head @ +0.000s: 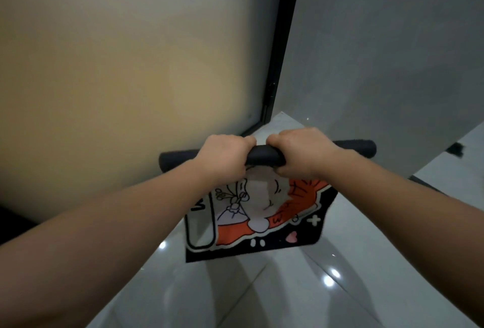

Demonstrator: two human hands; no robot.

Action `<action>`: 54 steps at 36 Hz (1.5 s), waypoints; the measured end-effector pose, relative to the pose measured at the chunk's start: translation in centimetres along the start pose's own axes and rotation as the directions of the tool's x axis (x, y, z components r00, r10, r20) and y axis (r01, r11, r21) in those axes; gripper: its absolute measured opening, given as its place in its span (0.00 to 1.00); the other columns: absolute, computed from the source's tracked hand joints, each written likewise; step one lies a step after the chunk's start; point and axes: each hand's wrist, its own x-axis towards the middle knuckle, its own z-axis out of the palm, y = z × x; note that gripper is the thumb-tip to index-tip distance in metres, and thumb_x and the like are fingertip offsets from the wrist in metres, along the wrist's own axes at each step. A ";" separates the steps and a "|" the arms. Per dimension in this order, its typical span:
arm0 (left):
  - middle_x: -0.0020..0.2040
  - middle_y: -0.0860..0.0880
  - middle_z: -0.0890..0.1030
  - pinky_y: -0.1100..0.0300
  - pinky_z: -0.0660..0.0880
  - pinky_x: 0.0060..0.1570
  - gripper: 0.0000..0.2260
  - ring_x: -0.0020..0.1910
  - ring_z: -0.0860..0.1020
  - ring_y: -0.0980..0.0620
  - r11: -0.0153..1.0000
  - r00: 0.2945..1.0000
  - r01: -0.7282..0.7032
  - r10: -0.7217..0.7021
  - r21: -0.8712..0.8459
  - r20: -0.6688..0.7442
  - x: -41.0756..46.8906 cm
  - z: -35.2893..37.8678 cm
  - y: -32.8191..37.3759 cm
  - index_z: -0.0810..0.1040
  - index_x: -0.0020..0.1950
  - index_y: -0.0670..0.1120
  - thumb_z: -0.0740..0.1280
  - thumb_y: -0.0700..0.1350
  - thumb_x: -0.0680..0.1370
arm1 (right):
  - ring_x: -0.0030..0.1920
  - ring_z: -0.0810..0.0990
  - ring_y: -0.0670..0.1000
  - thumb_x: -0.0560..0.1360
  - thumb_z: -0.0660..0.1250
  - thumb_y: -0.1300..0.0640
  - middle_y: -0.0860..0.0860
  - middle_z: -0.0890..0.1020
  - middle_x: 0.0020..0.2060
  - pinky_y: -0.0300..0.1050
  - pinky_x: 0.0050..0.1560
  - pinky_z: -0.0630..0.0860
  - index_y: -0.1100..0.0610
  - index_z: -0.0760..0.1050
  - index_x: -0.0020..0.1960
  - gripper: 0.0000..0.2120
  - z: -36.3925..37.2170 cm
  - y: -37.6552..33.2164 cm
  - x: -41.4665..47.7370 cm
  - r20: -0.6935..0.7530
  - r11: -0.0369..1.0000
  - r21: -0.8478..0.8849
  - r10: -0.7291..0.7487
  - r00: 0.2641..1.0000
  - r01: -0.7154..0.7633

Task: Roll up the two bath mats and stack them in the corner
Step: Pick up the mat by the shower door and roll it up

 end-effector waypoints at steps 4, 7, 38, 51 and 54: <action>0.51 0.49 0.78 0.55 0.63 0.36 0.11 0.49 0.78 0.45 0.993 0.991 -0.034 0.049 0.114 -0.127 -0.1 0.1 0.1 0.70 0.56 0.49 0.63 0.43 0.74 | 0.40 0.76 0.50 0.65 0.73 0.46 0.46 0.77 0.38 0.42 0.34 0.66 0.46 0.72 0.49 0.16 -0.7 0.3 0.5 0.258 0.965 0.219 0.086 0.962 -0.145; 0.51 0.50 0.78 0.55 0.64 0.37 0.11 0.48 0.78 0.45 0.994 0.991 -0.042 0.054 0.099 -0.122 0.0 0.0 0.0 0.69 0.55 0.50 0.63 0.43 0.74 | 0.39 0.76 0.51 0.67 0.71 0.51 0.47 0.77 0.37 0.43 0.36 0.68 0.47 0.72 0.46 0.11 -0.2 0.2 0.6 0.226 0.960 0.227 0.110 0.968 -0.162; 0.48 0.50 0.80 0.50 0.78 0.49 0.22 0.46 0.79 0.47 0.918 0.937 0.160 -0.026 -0.363 0.348 0.5 -1.7 -1.7 0.73 0.56 0.54 0.73 0.51 0.64 | 0.43 0.77 0.54 0.73 0.64 0.53 0.48 0.76 0.42 0.46 0.37 0.62 0.51 0.68 0.49 0.07 -0.4 -1.9 -0.6 -0.147 0.993 -0.102 0.044 0.988 -0.059; 0.53 0.51 0.78 0.55 0.63 0.39 0.14 0.51 0.77 0.46 0.986 0.982 -0.049 0.077 0.157 -0.172 -1.5 0.1 0.1 0.70 0.58 0.50 0.64 0.48 0.74 | 0.40 0.81 0.51 0.62 0.76 0.49 0.50 0.82 0.40 0.47 0.42 0.79 0.49 0.76 0.48 0.17 -1.1 -0.9 1.0 0.409 0.880 0.370 0.132 0.903 -0.297; 0.52 0.52 0.78 0.55 0.70 0.40 0.16 0.49 0.78 0.47 0.997 0.996 -0.062 0.065 0.047 -0.066 -1.1 -0.1 -0.4 0.69 0.57 0.52 0.66 0.51 0.71 | 0.39 0.79 0.53 0.66 0.71 0.52 0.50 0.79 0.38 0.45 0.37 0.74 0.50 0.74 0.45 0.10 -0.5 -1.6 0.8 0.267 0.955 0.213 0.148 0.952 -0.208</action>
